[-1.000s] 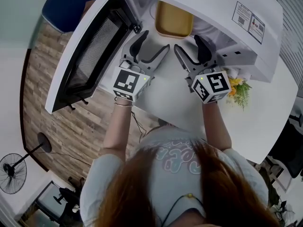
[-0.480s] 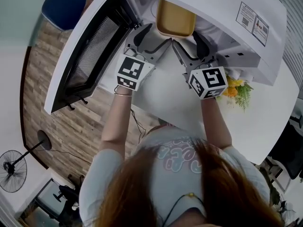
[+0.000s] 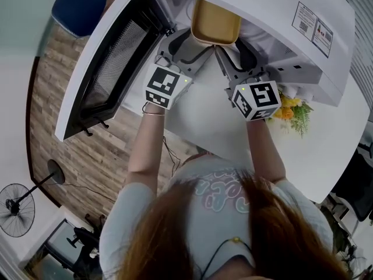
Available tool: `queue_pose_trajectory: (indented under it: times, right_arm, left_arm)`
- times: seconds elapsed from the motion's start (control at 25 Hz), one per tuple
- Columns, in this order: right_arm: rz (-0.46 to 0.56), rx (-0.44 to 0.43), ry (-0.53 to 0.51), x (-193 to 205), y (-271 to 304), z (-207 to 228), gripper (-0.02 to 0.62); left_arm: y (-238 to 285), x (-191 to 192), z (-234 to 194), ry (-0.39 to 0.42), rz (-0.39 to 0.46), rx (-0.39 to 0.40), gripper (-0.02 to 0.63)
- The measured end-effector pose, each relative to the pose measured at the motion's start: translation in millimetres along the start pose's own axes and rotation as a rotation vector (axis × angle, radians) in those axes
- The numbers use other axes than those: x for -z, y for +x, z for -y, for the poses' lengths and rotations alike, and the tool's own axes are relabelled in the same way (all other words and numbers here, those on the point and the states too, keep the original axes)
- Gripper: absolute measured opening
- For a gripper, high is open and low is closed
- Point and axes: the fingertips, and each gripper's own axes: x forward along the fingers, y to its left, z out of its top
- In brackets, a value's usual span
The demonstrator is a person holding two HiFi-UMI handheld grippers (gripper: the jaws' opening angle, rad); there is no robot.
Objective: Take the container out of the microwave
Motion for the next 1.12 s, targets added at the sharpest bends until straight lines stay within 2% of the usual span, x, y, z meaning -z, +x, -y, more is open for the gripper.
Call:
queue_pose_trajectory:
  times: [0.44, 0.88, 1.12]
  right_arm:
    - [-0.045, 0.000, -0.097, 5, -8, -9, 0.218]
    - [-0.062, -0.001, -0.129, 6, -24, -27, 0.224]
    - [-0.077, -0.022, -0.107, 5, -41, -41, 0.221]
  left_arm:
    - [-14, 4, 13, -0.033, 0.006, -0.044, 0.252]
    - [-39, -5, 27, -0.059, 0.042, -0.089, 0.233]
    - [-57, -7, 41, -0.073, 0.050, -0.119, 0.232]
